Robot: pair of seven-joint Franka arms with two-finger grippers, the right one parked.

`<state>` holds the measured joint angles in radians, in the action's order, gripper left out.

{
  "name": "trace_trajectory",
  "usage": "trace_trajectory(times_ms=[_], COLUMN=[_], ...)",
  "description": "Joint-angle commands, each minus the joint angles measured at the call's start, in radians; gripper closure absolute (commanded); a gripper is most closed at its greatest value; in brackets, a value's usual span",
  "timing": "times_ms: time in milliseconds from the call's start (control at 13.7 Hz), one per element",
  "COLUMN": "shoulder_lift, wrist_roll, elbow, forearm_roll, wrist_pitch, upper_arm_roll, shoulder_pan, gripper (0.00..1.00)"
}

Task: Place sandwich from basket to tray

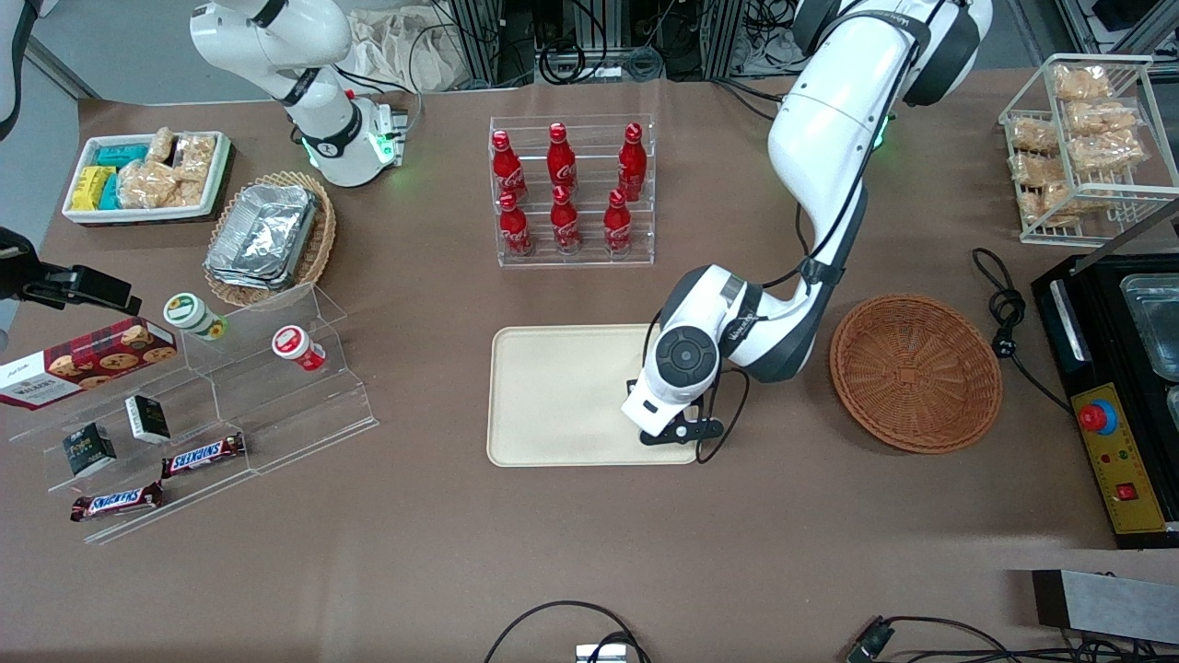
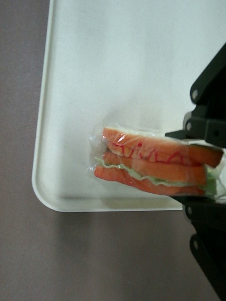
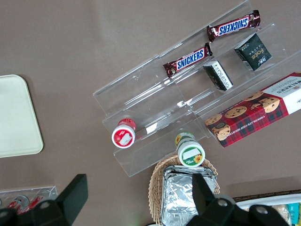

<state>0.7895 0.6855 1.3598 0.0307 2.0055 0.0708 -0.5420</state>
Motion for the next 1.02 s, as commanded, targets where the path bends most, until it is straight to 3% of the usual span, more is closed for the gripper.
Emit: trace_trajectory(times_ms=[0,510,948], shoulder_lift=[-0.027,-0.31,-0.724], wrist_roll=[-0.003,-0.018,-0.323], elbow=[-0.027,0.019,0.483], forearm_roll=[-0.009,-0.009,-0.009], wrist_pitch=[-0.037,-0.249,-0.127], upper_arm_roll=[-0.016,-0.017,-0.061], shoulder_pan=[0.0,0.157,0.295], gripper=[0.0,0.0,0.0])
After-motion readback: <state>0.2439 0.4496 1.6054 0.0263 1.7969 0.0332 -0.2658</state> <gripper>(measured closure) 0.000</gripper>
